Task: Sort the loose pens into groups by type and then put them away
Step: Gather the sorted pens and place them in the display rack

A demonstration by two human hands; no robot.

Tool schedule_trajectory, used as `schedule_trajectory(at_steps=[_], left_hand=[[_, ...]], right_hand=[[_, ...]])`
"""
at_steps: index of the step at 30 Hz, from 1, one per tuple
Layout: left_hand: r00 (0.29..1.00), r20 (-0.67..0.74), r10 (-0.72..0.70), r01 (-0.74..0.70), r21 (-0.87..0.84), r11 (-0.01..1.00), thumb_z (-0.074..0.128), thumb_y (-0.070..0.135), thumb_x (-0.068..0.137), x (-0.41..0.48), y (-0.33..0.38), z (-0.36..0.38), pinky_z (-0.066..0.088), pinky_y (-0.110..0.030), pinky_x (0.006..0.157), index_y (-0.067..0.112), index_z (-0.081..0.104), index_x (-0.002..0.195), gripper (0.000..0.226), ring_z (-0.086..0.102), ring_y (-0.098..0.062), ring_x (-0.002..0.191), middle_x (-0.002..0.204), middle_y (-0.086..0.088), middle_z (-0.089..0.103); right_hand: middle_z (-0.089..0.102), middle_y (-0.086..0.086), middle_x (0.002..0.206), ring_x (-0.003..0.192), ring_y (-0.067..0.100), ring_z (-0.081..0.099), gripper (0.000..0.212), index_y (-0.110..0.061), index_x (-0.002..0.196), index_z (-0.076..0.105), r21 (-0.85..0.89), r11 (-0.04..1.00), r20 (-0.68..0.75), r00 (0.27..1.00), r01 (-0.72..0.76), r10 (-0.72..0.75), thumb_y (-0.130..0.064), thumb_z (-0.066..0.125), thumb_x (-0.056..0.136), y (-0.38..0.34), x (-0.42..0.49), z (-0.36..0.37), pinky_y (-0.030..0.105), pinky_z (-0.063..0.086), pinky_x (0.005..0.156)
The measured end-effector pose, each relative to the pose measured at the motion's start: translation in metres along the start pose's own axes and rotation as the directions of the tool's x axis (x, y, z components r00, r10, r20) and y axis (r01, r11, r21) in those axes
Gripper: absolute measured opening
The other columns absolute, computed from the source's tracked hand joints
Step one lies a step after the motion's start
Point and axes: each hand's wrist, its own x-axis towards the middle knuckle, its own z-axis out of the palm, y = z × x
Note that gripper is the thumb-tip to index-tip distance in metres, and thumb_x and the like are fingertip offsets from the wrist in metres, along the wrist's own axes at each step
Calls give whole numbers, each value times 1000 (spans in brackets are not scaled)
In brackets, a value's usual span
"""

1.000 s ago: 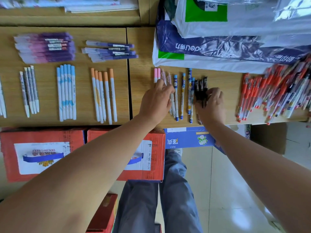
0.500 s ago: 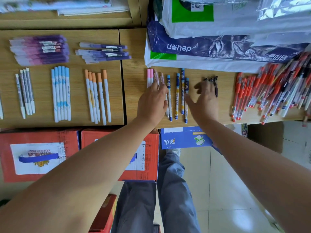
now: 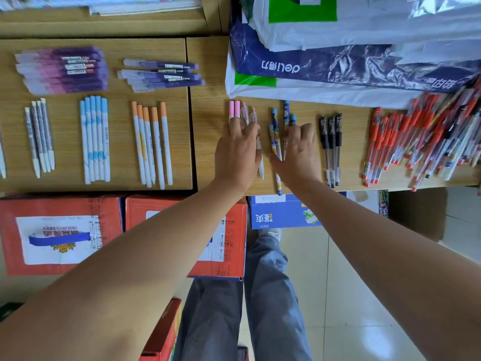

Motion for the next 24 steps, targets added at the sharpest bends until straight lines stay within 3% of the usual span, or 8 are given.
schedule_trajectory(at_steps=[5,15,19,24], left_hand=[[999,31,-9,8,20,1000,73,29,78,4,3,1,48,-34,74,17,55,120,47,51,-26,104,120,-13,48],[995,60,78,-80,32,996,77,26,76,-11,6,7,49,-37,76,18,55,116,47,51,-25,98,109,-10,49],[990,35,134,-137,87,987,74,30,78,-10,7,7,48,-37,84,16,55,115,43,50,-26,104,116,-12,48],[972,-20,233,-230,88,969,70,18,77,-10,34,9,44,-40,91,14,59,105,30,51,-28,109,115,-12,51]], right_hand=[[43,10,121,104,26,50,43,-10,116,48,148,985,-58,993,-90,99,-24,71,83,25,-3,-6,27,35,69],[49,11,119,102,29,53,42,-8,114,48,179,975,-94,984,-135,154,-29,69,85,31,-5,-2,29,35,68],[50,9,116,94,25,54,40,-9,111,50,257,961,-150,978,-101,142,-29,70,82,37,-12,-5,34,45,64],[54,9,109,76,18,50,28,-5,106,55,310,951,-221,974,23,48,-21,65,86,65,-21,-22,28,37,58]])
